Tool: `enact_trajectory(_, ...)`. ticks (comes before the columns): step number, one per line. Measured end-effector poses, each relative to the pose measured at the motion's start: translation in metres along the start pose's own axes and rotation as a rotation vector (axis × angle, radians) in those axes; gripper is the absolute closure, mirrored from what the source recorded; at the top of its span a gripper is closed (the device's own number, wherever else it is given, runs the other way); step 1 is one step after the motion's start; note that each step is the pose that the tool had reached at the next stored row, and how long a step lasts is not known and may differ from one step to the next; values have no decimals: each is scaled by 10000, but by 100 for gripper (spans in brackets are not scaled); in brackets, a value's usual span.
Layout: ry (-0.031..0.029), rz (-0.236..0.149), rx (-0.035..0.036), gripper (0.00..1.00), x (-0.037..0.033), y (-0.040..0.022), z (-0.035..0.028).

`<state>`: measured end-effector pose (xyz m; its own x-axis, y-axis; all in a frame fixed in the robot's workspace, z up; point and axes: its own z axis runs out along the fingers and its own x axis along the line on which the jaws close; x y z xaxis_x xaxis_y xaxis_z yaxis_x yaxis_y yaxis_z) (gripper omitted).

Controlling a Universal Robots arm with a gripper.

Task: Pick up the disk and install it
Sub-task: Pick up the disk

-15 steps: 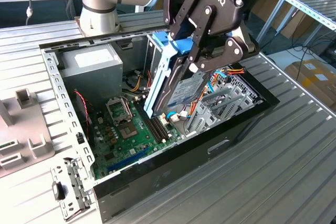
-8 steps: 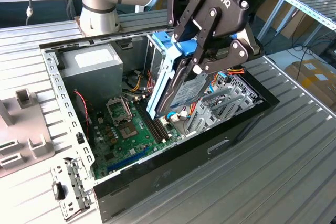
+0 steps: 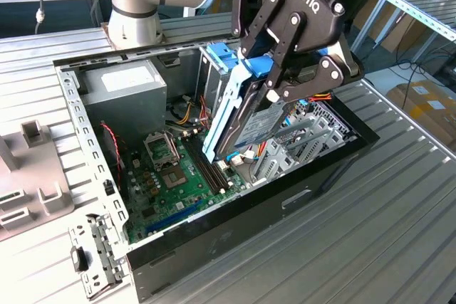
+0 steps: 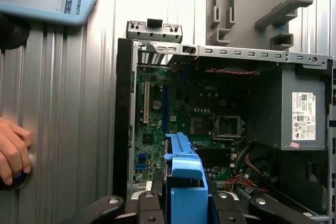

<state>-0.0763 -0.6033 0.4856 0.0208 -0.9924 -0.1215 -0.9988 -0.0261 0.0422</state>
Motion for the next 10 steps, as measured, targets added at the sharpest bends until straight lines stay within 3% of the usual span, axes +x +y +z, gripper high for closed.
enact_trajectory(10, -1, 1, -1, 63, 32, -68, -4)
